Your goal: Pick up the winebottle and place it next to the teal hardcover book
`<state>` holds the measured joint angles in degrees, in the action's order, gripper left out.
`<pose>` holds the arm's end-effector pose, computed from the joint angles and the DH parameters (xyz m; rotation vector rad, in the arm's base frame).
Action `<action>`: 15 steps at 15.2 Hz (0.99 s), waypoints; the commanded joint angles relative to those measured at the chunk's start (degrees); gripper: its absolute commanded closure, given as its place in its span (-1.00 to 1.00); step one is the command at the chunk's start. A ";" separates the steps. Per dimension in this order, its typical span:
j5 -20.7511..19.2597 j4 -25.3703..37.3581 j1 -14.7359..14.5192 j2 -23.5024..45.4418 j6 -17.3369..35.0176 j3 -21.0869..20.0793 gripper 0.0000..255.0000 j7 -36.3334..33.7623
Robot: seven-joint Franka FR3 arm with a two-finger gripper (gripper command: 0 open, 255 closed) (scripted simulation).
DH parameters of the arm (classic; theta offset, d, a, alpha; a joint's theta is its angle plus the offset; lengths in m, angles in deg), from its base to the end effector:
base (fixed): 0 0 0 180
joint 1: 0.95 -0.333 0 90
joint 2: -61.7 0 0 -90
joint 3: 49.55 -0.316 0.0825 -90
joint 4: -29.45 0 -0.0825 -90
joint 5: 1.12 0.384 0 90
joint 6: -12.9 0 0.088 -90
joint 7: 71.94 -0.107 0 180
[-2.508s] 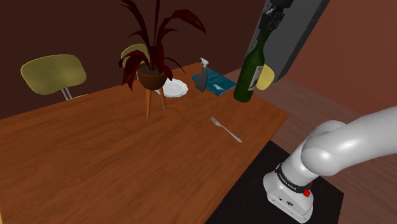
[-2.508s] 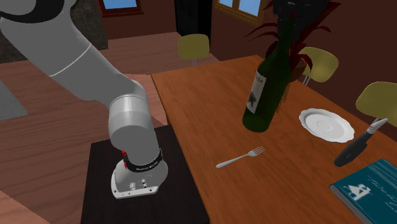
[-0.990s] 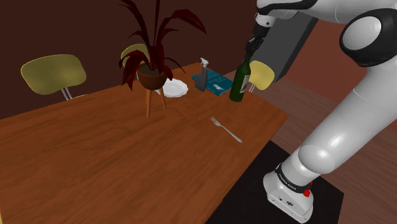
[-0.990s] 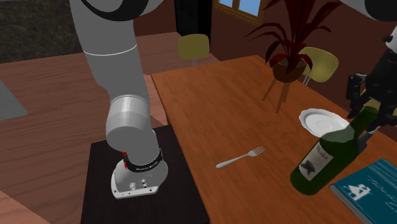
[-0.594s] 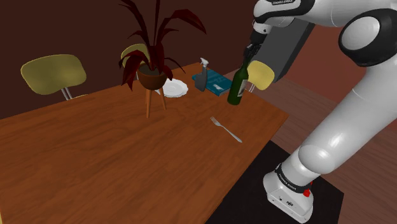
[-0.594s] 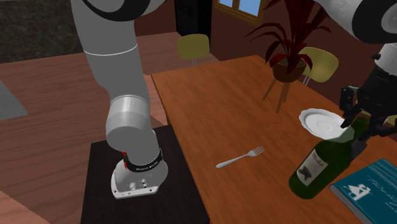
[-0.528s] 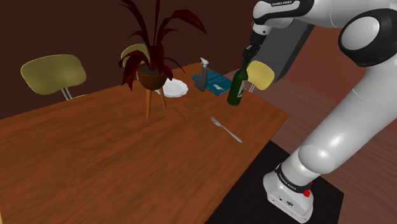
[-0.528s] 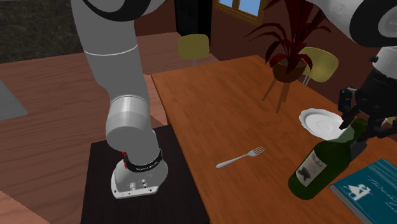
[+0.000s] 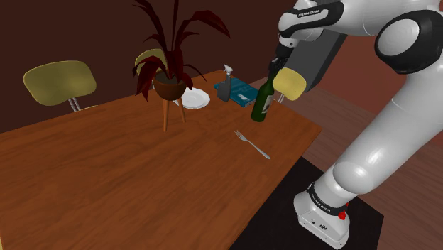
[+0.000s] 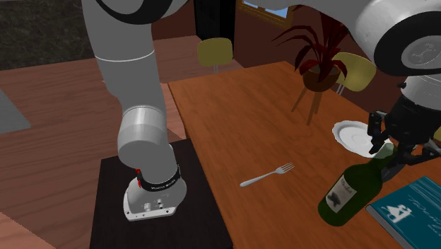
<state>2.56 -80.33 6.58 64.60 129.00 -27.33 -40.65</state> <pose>0.5053 -0.2812 0.4731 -3.1377 -0.0024 -0.1175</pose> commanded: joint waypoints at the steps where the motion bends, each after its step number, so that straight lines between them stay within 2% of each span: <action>1: 0.02 -0.21 0.01 0.00 0.26 0.01 1.00 0.04; 6: 0.02 -0.21 0.01 0.00 0.26 0.01 1.00 0.04; 7: 0.02 -0.21 0.01 0.00 0.26 0.01 -1.00 0.04; 12: 0.01 -0.22 0.01 -0.01 0.27 0.01 -1.00 0.03; 15: -0.74 3.85 -0.02 -1.52 -5.19 0.05 -1.00 -0.49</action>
